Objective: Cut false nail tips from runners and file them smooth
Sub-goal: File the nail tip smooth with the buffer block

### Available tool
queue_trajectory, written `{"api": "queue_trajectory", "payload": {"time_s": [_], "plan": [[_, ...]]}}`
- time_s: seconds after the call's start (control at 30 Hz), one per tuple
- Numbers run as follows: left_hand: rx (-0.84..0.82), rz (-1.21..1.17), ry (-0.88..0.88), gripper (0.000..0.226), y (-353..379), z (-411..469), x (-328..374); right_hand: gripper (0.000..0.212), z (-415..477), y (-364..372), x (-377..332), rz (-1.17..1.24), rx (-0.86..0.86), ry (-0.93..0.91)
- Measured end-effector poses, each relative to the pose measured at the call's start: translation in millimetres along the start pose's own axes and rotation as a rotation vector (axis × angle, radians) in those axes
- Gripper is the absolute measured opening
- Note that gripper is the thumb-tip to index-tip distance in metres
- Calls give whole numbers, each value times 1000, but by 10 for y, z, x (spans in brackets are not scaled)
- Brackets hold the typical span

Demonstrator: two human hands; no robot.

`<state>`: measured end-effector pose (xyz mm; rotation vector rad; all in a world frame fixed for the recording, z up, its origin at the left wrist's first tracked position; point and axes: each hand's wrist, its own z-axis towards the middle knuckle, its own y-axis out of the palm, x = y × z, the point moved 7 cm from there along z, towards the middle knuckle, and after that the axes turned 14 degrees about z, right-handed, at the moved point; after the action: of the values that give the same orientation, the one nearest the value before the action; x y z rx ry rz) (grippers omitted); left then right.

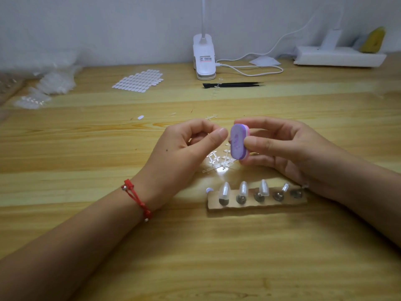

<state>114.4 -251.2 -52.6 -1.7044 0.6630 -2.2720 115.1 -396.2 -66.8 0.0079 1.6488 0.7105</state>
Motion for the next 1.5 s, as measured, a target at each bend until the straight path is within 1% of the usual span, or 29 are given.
{"api": "queue_trajectory", "payload": {"time_s": [0.1,0.27,0.37,0.47,0.53,0.67,0.8,1.03,1.23,1.37,1.5], "plan": [[-37,8,9,14,30,-7,15,31,5,-12,-6,40,14,-12],[-9,20,13,14,9,-7,16,34,7,-4,8,37,18,7],[-35,35,22,15,37,-11,27,33,7,-27,2,63,41,-17],[26,3,2,14,-14,-3,6,32,7,-6,17,14,13,3],[57,-8,-7,13,-47,-4,0,32,15,-17,12,38,28,-9],[0,24,41,15,14,-17,50,34,12,-20,11,28,20,-8],[-33,54,36,15,33,-15,45,33,5,-31,5,10,33,-21],[-8,31,18,16,19,-16,36,30,17,-14,4,10,23,-1],[-28,63,27,16,41,-19,48,30,15,-44,-4,42,55,-24],[5,27,3,16,6,-13,26,29,11,-5,6,18,10,-2],[-21,39,10,15,34,-22,43,28,23,-66,-9,44,57,-34]]}}
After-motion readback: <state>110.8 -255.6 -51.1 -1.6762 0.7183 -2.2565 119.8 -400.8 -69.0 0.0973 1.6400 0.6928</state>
